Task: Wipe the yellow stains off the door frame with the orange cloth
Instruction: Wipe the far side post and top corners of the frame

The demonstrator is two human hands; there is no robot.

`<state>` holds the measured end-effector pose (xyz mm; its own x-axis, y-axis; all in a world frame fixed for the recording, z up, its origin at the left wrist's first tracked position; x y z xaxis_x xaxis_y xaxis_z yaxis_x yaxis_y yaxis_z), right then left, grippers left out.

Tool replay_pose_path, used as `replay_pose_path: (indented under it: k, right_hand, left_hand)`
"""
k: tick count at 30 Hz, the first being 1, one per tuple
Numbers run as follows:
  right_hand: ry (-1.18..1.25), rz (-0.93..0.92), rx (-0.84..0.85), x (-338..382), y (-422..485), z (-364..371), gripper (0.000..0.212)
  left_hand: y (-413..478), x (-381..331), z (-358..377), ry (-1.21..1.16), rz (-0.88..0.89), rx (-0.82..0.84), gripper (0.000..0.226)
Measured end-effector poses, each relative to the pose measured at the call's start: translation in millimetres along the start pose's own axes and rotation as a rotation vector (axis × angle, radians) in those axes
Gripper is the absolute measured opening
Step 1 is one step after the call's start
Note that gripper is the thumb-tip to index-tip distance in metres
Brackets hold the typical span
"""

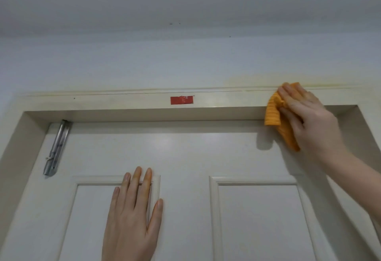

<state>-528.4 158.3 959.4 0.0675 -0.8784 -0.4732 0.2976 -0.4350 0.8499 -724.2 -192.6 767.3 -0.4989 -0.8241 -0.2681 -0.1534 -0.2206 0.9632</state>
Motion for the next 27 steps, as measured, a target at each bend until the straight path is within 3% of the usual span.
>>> replay_pose_path:
  k: [7, 14, 27]
  right_hand:
    - [0.0, -0.25, -0.079, 107.6, 54.5, 64.5, 0.042]
    - [0.014, -0.258, -0.173, 149.9, 67.9, 85.5, 0.04]
    - [-0.002, -0.298, -0.116, 260.0, 116.4, 144.6, 0.038]
  left_hand:
    - [8.8, -1.6, -1.1, -0.035, 0.018, -0.031, 0.071]
    - [10.0, 25.8, -9.6, -0.008, 0.087, 0.021, 0.067]
    - [55.1, 125.3, -39.1, 0.125, 0.113, 0.077, 0.072]
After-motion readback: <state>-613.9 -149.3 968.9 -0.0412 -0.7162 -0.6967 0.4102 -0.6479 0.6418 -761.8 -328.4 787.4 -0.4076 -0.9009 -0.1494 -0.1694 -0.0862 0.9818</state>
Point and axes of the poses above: each hand's wrist, its own y-axis towards the middle knuckle, its own z-axis out of the palm, x = y × z, the point moved 9 cm from there along y, towards the middle knuckle, and after that the axes turned 11 degrees about -z, right-handed, at the moved point
